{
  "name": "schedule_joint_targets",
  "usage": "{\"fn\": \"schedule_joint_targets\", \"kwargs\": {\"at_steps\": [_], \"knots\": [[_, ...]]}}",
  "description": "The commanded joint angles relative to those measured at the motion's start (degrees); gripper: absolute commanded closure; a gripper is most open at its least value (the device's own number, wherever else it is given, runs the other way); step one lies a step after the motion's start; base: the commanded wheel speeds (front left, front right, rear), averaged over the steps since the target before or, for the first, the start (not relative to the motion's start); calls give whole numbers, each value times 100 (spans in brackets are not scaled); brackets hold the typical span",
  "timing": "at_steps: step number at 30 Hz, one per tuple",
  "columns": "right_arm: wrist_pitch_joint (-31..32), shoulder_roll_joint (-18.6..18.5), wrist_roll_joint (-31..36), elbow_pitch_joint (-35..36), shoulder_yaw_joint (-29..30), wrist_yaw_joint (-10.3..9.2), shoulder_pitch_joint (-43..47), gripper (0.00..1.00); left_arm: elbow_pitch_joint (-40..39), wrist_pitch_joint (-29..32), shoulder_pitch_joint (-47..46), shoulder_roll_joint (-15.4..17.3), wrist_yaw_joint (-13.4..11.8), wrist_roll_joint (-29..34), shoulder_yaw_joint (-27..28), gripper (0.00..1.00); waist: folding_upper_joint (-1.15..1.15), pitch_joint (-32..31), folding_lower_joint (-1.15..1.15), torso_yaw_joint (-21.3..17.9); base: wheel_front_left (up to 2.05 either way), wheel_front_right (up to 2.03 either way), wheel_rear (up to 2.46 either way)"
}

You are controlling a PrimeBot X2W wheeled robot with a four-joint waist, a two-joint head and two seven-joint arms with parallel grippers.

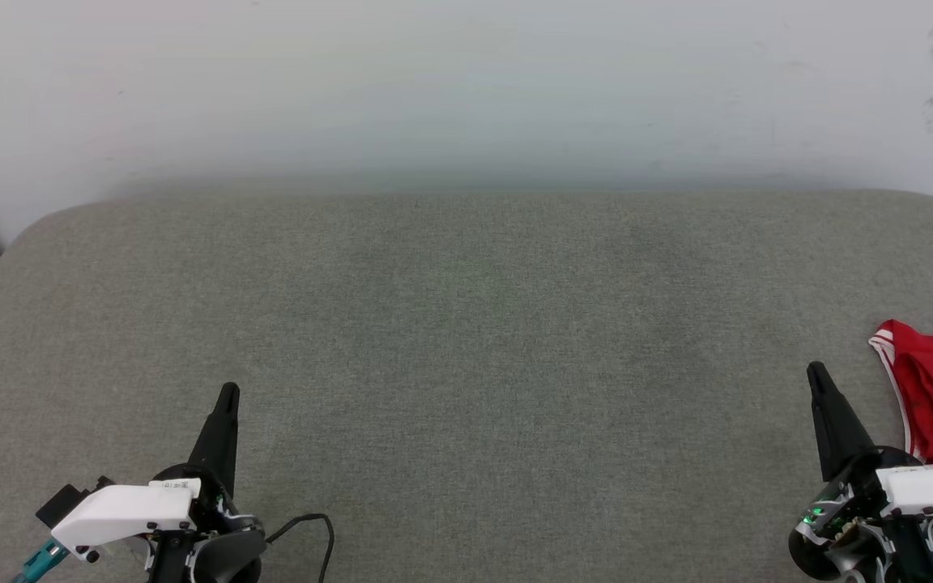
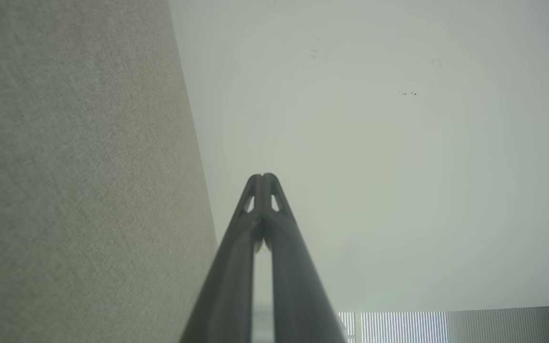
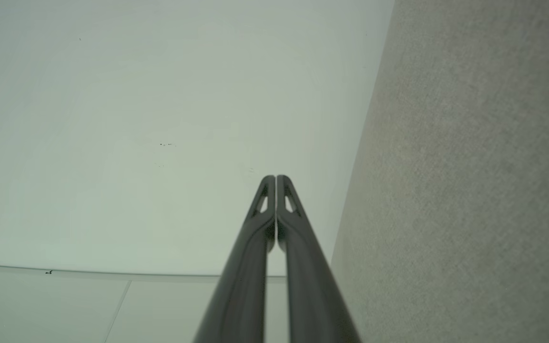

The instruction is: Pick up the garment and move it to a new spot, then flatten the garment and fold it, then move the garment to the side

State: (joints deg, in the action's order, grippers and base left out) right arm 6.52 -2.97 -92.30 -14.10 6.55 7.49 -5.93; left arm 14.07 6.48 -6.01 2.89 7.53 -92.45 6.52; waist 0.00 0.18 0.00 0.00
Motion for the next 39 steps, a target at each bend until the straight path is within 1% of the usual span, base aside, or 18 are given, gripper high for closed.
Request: {"fn": "schedule_joint_targets", "kwargs": {"at_steps": [1, 39], "knots": [[5, 19, -18, -7, 4, 0, -66, 100, 5, 24, -47, -10, 12, 0, 21, 100, 0, 0, 0, 0, 0, 0, 0], [3, 19, -20, -7, 2, 0, -66, 100, 3, 30, -47, -13, 11, 7, 26, 100, 0, 0, 0, 0, 0, 0, 0]]}}
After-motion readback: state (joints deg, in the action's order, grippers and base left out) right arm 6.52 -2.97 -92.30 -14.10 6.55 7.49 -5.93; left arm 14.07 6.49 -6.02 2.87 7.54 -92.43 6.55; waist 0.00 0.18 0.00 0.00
